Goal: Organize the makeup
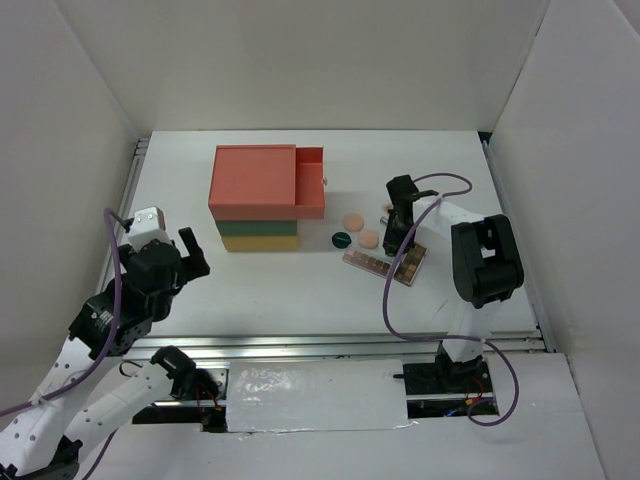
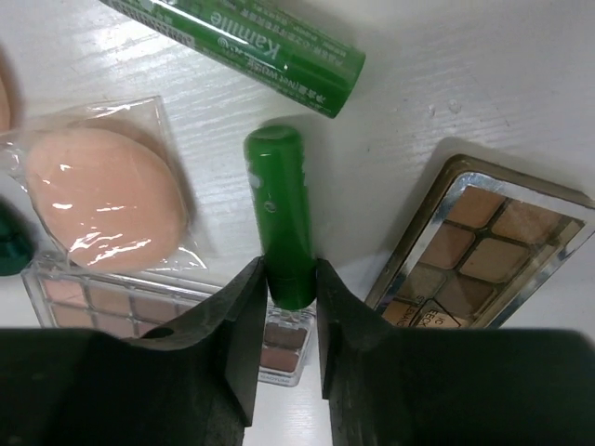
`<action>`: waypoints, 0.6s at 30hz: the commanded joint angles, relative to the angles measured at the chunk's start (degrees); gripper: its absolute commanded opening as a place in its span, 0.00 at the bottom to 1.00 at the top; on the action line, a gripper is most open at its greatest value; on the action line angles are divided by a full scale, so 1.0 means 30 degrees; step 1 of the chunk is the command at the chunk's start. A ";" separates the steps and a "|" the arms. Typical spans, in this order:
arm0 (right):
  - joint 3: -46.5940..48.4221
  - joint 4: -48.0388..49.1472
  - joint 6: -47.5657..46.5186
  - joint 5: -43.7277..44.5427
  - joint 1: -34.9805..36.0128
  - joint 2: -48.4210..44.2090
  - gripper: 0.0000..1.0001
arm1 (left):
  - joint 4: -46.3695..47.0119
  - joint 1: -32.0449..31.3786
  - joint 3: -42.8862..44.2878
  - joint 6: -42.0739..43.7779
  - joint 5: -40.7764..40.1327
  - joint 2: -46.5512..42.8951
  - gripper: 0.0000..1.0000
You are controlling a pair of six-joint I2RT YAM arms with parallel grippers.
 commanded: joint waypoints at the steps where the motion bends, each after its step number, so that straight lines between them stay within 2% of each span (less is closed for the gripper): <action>1: 0.1204 -0.0695 -0.0284 0.0223 0.0115 0.0319 0.25 | 0.0593 -0.0076 0.0128 0.0380 -0.0141 -0.0256 0.99; 2: 0.1263 -0.0753 -0.0314 0.0194 0.0145 0.0262 0.13 | 0.0593 -0.0076 0.0128 0.0380 -0.0141 -0.0285 0.99; 6: 0.1380 -0.0782 -0.0344 0.0252 0.0408 -0.1168 0.12 | 0.0564 -0.0076 0.0157 0.0351 -0.0200 -0.0314 0.99; 11: 0.2725 -0.2389 -0.0373 0.0457 0.0905 -0.3602 0.12 | 0.0564 -0.0076 0.0158 0.0351 -0.0200 -0.0227 0.99; 16: 0.5683 -0.3653 -0.0285 -0.0273 0.2486 -0.5274 0.12 | 0.0476 -0.0076 0.0216 0.0292 -0.0287 -0.0226 0.99; 18: 0.7235 -0.3684 -0.0140 -0.1734 0.3272 -0.5363 0.12 | 0.0476 -0.0076 0.0187 0.0263 -0.0317 -0.0256 0.99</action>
